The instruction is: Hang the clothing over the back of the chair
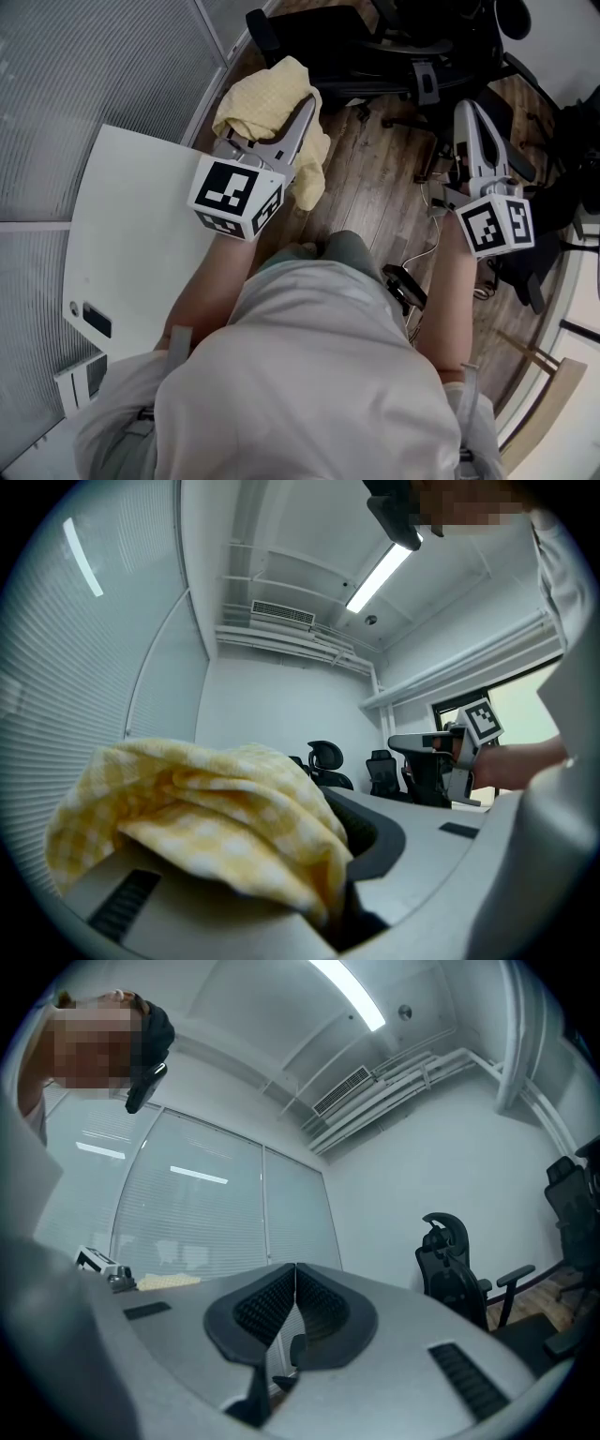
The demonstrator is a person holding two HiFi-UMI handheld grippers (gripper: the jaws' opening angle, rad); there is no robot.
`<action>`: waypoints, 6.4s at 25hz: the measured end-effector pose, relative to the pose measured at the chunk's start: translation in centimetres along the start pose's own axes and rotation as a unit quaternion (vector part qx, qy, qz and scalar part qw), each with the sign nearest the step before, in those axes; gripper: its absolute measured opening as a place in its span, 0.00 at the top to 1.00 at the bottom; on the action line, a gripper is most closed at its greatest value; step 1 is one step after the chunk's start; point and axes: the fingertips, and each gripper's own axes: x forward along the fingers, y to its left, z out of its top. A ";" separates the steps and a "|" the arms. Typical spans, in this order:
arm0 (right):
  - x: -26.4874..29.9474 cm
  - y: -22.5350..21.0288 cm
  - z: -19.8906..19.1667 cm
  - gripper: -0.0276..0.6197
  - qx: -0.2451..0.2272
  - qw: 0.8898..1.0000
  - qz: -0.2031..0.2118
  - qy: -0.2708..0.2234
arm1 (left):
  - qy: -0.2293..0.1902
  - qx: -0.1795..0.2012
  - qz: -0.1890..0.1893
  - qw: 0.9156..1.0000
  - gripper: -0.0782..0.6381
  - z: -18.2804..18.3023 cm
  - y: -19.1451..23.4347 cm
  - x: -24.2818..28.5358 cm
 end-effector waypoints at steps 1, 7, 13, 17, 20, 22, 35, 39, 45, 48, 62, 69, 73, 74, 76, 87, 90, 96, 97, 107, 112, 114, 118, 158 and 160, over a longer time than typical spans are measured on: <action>0.1 -0.1 0.0 0.92 0.000 1.000 0.002 -0.001 | 0.000 0.000 0.001 1.000 0.76 0.0 0.0 0.1; 1.2 -1.7 -0.8 0.92 0.010 1.000 0.007 0.005 | 0.007 -0.001 0.009 1.000 0.76 -0.5 0.1 1.3; 3.8 -3.6 -0.8 0.92 0.015 1.000 0.026 0.008 | 0.009 0.000 0.019 1.000 0.76 -0.2 0.6 3.6; 5.9 -4.9 -1.2 0.92 0.023 0.999 0.037 0.012 | 0.010 -0.002 0.024 1.000 0.76 0.0 1.2 5.2; 7.6 -5.7 -1.7 0.92 0.026 0.998 0.052 0.016 | 0.014 -0.005 0.031 0.999 0.76 -0.2 1.7 6.6; 8.7 -6.4 -2.1 0.92 0.029 0.998 0.059 0.019 | 0.017 -0.006 0.036 0.999 0.76 -0.4 2.1 7.6; 15.0 -10.9 -4.5 0.92 0.048 0.995 0.080 0.041 | 0.029 -0.012 0.059 0.998 0.76 -1.3 4.6 13.6; 17.1 -12.0 -4.7 0.92 0.052 0.993 0.095 0.046 | 0.033 -0.014 0.072 0.997 0.76 -1.4 5.2 15.2; 20.0 -13.2 -4.8 0.92 0.060 0.989 0.127 0.049 | 0.040 -0.014 0.103 0.994 0.76 -1.5 6.0 16.9; 21.1 -13.7 -4.9 0.92 0.066 0.986 0.145 0.050 | 0.045 -0.012 0.117 0.992 0.76 -1.5 6.0 17.4; 25.8 -15.4 -5.8 0.92 0.070 0.977 0.190 0.063 | 0.053 -0.020 0.161 0.985 0.76 -2.3 8.0 20.2; 27.4 -16.3 -6.3 0.92 0.072 0.974 0.204 0.069 | 0.057 -0.022 0.173 0.983 0.76 -2.7 8.7 21.6; 27.8 -16.6 -6.4 0.92 0.074 0.973 0.208 0.070 | 0.060 -0.021 0.176 0.982 0.76 -2.7 8.9 22.1; 27.9 -16.6 -6.4 0.92 0.074 0.972 0.210 0.070 | 0.061 -0.020 0.177 0.982 0.76 -2.8 8.9 22.1; 27.9 -16.6 -6.6 0.92 0.075 0.972 0.211 0.072 | 0.062 -0.020 0.177 0.982 0.76 -2.8 8.9 22.1; 27.2 -15.7 -6.8 0.92 0.077 0.973 0.202 0.076 | 0.062 -0.019 0.157 0.985 0.76 -2.6 8.8 21.6; 26.8 -15.6 -6.7 0.92 0.077 0.976 0.192 0.075 | 0.064 -0.018 0.143 0.988 0.76 -2.5 8.7 21.5; 26.3 -15.2 -6.2 0.92 0.080 0.980 0.169 0.065 | 0.072 -0.007 0.107 0.992 0.76 -2.4 8.5 21.3; 26.3 -15.1 -6.2 0.92 0.080 0.981 0.166 0.064 | 0.073 -0.005 0.101 0.992 0.76 -2.4 8.5 21.3; 25.0 -15.2 -5.5 0.92 0.084 0.985 0.141 0.058 | 0.074 -0.005 0.056 0.996 0.76 -1.9 8.1 21.4; 25.0 -15.3 -5.3 0.92 0.084 0.986 0.130 0.055 | 0.074 -0.005 0.040 0.996 0.76 -1.9 8.4 21.8; 25.2 -15.2 -5.2 0.92 0.082 0.987 0.124 0.053 | 0.075 -0.007 0.030 0.997 0.76 -1.9 8.7 22.0; 25.9 -14.9 -5.4 0.92 0.077 0.990 0.109 0.051 | 0.072 -0.008 0.009 0.997 0.76 -2.0 9.7 22.6; 27.5 -16.1 -4.6 0.92 0.113 0.979 0.167 0.042 | 0.047 -0.027 -0.035 0.998 0.76 1.1 7.6 23.9; 27.3 -16.3 -4.4 0.92 0.114 0.978 0.172 0.039 | 0.041 -0.033 -0.052 0.997 0.76 1.5 6.8 23.7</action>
